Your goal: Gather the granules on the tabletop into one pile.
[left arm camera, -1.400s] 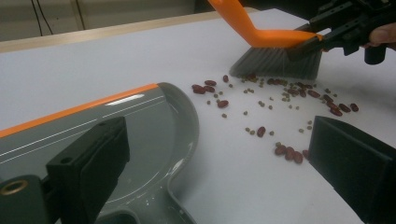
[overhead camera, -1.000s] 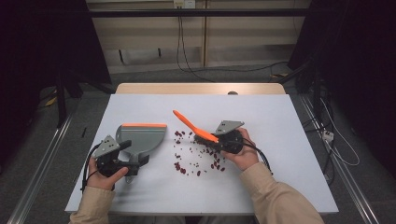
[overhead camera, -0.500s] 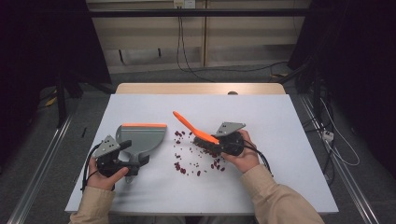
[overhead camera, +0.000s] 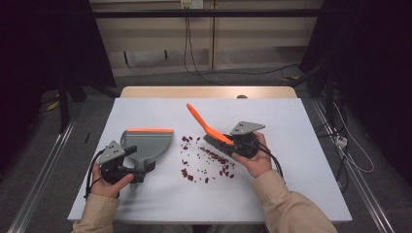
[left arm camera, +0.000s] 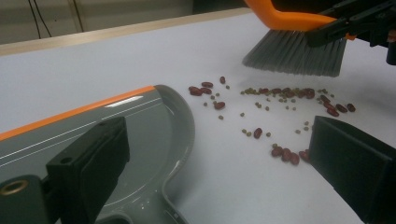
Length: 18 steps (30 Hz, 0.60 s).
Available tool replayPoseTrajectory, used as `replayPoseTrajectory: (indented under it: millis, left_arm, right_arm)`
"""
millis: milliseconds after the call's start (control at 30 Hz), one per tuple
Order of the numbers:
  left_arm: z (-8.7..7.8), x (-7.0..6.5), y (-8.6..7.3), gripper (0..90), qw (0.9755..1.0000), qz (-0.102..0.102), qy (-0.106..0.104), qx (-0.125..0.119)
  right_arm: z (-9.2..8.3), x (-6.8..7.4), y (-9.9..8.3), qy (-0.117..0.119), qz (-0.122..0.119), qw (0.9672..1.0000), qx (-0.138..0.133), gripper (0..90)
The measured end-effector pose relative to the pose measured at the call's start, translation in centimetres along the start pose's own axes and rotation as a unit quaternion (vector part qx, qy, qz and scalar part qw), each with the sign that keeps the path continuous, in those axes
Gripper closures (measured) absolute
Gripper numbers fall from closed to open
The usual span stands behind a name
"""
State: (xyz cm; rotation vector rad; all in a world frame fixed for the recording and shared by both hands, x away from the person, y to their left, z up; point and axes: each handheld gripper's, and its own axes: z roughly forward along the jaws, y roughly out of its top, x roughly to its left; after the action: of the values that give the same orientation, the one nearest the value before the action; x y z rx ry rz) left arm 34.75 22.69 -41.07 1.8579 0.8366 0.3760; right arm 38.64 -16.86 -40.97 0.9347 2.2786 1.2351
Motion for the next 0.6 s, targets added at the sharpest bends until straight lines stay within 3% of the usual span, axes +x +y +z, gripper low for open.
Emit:
replayPoseTrajectory:
  millis: [233,433,600]
  left_arm:
    - [0.0,-0.1,0.0,5.6,1.0000,0.002,-0.001,-0.001]
    - [0.0,-0.1,0.0,5.6,1.0000,0.002,-0.001,-0.001]
    - [-0.1,0.0,0.0,5.6,1.0000,0.000,-0.001,-0.002]
  right_arm:
    - [-0.6,0.3,0.3,-0.004,0.056,0.9981,-0.025,71.0]
    - [-0.5,1.0,0.5,0.000,0.078,0.9964,-0.033,71.0]
    - [-0.2,2.1,0.5,0.008,0.083,0.9960,-0.033,71.0]
